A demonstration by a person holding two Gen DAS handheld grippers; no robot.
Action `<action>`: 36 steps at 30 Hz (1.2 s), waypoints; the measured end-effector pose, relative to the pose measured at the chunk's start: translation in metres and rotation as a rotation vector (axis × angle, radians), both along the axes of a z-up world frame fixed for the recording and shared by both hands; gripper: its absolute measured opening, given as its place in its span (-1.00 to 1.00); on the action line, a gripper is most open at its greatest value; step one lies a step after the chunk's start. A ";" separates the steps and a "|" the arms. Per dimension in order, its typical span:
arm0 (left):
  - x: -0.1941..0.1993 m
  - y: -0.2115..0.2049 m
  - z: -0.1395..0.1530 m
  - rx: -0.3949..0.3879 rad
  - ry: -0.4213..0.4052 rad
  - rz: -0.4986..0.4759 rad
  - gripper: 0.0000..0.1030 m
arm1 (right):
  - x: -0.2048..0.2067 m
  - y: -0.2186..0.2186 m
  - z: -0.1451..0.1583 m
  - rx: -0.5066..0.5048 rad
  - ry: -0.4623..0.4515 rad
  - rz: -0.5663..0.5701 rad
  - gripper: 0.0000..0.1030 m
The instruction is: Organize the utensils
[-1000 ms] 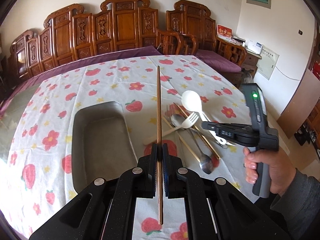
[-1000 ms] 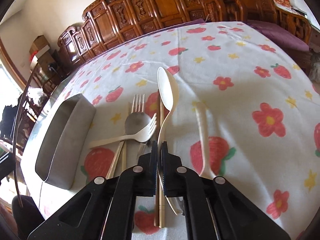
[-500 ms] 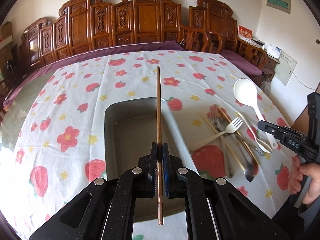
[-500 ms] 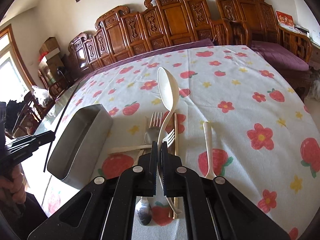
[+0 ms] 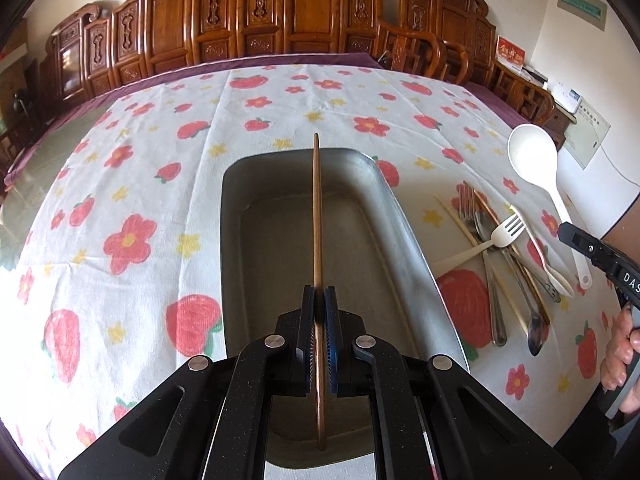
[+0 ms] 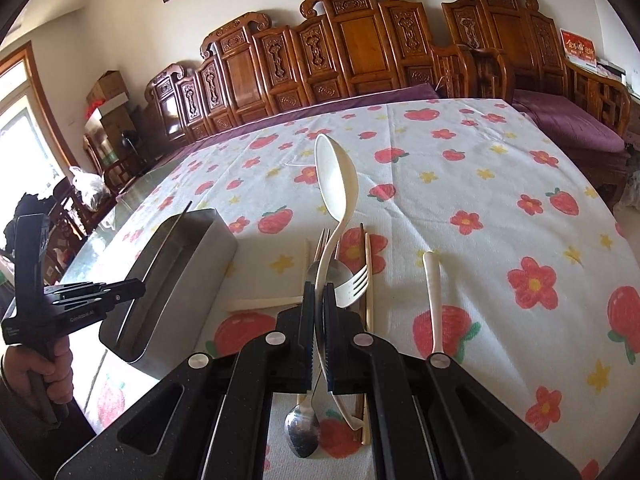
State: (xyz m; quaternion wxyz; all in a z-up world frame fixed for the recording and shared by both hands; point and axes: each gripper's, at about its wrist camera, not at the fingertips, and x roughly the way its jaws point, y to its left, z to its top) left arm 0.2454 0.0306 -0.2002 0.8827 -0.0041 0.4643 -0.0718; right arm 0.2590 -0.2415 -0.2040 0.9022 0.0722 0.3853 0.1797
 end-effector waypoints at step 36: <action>-0.032 0.076 0.060 -0.049 -0.167 0.095 -0.68 | -0.004 0.184 0.014 0.021 0.125 0.161 -0.90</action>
